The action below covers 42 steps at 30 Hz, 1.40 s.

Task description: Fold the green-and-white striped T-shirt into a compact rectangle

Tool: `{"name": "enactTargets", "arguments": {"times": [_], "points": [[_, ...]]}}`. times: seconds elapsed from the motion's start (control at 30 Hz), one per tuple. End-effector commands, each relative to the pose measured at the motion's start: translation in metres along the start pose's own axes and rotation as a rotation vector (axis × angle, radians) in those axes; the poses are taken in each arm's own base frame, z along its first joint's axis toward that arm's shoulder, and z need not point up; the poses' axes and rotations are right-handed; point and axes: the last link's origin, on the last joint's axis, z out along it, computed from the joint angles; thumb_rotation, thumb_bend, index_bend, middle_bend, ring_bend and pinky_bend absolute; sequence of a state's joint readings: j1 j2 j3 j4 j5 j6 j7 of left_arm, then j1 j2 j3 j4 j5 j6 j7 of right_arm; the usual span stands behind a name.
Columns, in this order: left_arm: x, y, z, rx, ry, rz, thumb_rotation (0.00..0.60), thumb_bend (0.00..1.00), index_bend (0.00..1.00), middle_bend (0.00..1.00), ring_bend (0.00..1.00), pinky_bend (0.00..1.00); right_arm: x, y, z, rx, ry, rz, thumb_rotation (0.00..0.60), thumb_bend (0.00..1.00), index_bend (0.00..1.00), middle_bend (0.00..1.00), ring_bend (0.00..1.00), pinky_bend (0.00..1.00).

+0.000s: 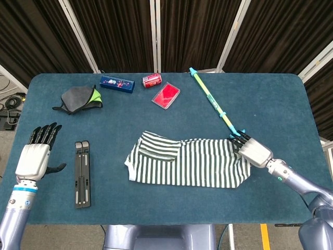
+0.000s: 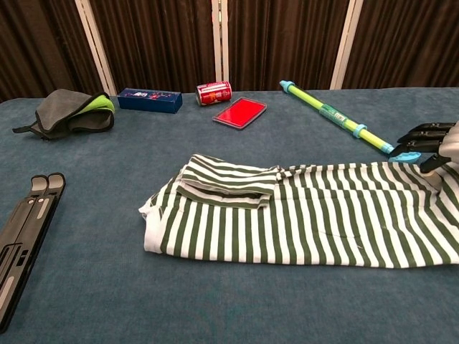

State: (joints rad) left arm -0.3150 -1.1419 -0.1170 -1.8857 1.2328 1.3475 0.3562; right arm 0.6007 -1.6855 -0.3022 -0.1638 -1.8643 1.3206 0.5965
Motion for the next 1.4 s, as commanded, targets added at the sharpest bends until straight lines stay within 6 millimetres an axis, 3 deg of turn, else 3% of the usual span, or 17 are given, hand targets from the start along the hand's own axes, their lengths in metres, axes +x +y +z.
{"name": "enactTargets", "arguments": {"times": [0.03,0.43,0.63,1.03,1.4], "points": [[0.001,0.0,0.0,-0.003,0.0,-0.003,0.6,0.0,0.0,0.0,0.0,0.0,0.0,0.0,-0.002,-0.005,0.006,0.003,0.6,0.41,0.76,0.09,0.0,0.0],[0.002,-0.001,-0.001,-0.011,-0.007,-0.018,0.6,0.0,0.0,0.0,0.0,0.0,0.021,-0.012,0.018,0.061,0.104,0.02,0.6,0.41,0.77,0.09,0.0,0.0],[0.002,-0.002,-0.001,-0.013,-0.014,-0.027,0.6,0.0,0.0,0.0,0.0,0.0,0.041,-0.024,0.04,0.118,0.185,0.022,0.6,0.41,0.77,0.08,0.0,0.0],[0.005,-0.005,0.0,-0.019,-0.027,-0.06,0.6,0.0,0.0,0.0,0.0,0.0,0.077,-0.065,0.091,0.216,0.235,-0.01,0.6,0.41,0.78,0.08,0.0,0.0],[0.009,-0.008,0.0,-0.029,-0.028,-0.093,0.6,0.0,0.0,0.0,0.0,0.0,0.11,-0.097,0.116,0.251,0.239,-0.058,0.6,0.41,0.78,0.07,0.0,0.0]]}}
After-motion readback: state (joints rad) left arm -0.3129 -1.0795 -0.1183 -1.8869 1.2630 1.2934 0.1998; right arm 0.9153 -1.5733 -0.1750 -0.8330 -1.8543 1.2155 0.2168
